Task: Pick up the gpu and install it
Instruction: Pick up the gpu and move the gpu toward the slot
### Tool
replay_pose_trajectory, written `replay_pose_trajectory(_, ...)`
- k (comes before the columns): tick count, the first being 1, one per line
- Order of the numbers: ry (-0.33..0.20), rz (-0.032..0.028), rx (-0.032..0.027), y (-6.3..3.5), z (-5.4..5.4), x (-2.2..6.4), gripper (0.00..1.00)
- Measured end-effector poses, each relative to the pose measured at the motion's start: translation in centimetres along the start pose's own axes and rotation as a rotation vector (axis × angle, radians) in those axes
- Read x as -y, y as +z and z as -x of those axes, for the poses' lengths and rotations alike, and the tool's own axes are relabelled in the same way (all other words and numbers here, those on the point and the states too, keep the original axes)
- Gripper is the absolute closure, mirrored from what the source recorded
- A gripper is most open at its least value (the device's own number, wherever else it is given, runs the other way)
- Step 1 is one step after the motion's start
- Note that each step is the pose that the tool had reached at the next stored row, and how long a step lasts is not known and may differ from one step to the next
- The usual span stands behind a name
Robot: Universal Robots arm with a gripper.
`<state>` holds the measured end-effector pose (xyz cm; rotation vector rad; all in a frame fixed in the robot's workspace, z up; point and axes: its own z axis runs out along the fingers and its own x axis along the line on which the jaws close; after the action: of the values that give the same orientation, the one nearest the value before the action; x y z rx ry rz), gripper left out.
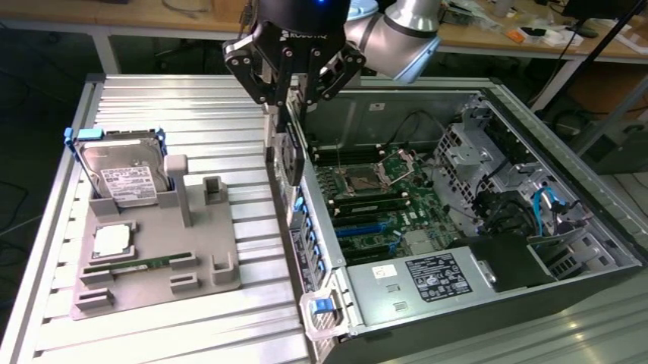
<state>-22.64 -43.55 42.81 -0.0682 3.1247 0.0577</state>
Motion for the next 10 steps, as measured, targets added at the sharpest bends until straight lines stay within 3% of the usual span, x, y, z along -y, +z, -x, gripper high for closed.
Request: replay_pose_trajectory(10,0.000,0.0000,0.0000,0.02,1.2,0.05,0.73)
